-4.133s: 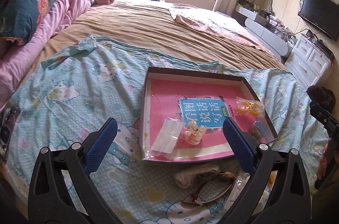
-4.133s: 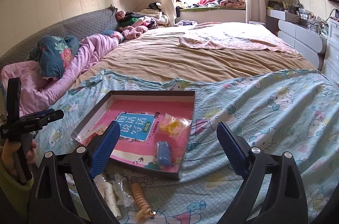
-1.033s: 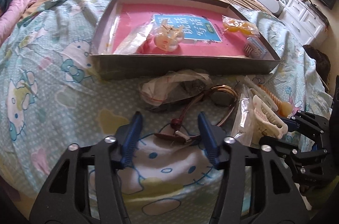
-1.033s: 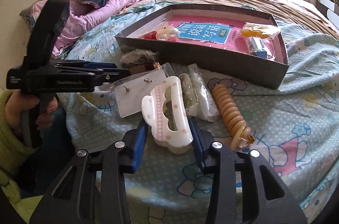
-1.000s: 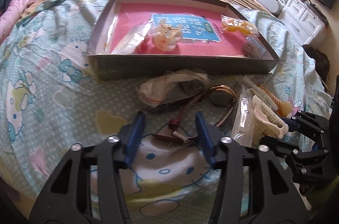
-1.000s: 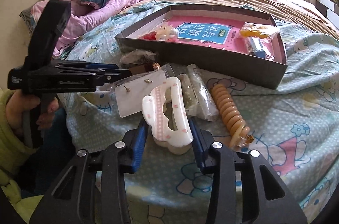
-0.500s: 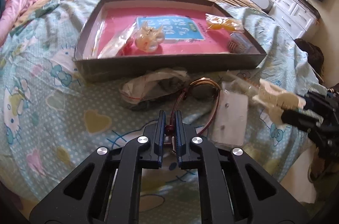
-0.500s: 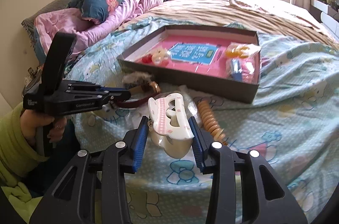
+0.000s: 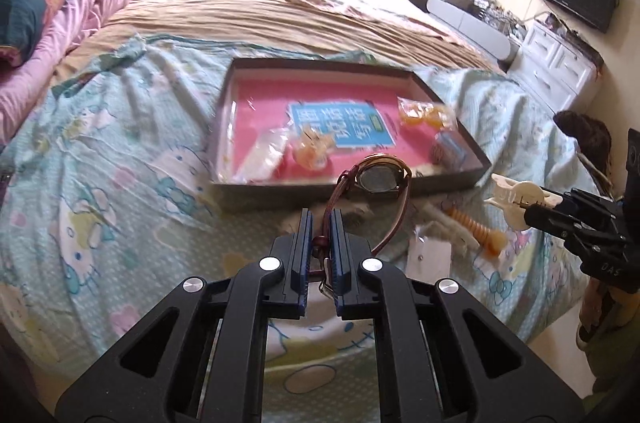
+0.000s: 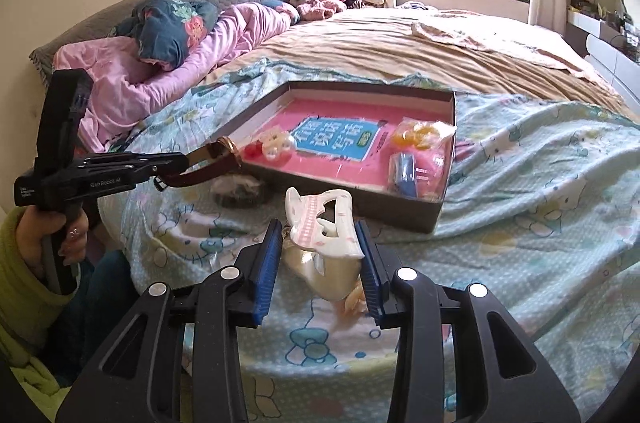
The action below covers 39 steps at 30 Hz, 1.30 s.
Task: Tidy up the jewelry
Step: 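Carry the white claw clip toward the tray with the right tool while the left lifts the brown cord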
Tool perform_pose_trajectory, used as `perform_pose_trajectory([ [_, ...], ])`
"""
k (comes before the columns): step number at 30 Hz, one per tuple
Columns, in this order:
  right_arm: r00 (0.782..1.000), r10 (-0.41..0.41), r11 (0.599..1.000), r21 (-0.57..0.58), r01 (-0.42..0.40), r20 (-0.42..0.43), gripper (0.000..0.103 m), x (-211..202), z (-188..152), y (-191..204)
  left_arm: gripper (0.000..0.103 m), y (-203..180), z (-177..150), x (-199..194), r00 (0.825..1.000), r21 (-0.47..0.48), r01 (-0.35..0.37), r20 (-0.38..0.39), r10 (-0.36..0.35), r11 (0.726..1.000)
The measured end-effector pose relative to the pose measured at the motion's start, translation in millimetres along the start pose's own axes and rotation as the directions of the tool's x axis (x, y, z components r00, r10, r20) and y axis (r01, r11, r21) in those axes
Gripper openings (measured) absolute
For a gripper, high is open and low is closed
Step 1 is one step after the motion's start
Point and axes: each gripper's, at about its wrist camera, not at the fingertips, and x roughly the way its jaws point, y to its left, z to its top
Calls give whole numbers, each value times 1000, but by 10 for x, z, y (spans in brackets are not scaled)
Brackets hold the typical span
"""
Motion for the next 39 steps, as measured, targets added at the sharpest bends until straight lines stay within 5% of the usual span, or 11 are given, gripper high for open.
perform_pose_trajectory([
  [24,996,-24,1000,-9,25,83,35,146,429,-36,0,420,242,-65,996,-81,-55,64,60,995],
  [34,996,-18,1000,9,18,83,35,260,505,-75,0,566,125,129,1000,-107,3,-24,-5,994],
  [35,996,-18,1000,9,18,83,35,262,504,-76,1,568,92,122,999,-108,10,-30,-13,994],
  [39,996,-14,1000,26,12,84,35,256,500,-97,37,599,-49,80,997,-123,42,-57,-50,992],
])
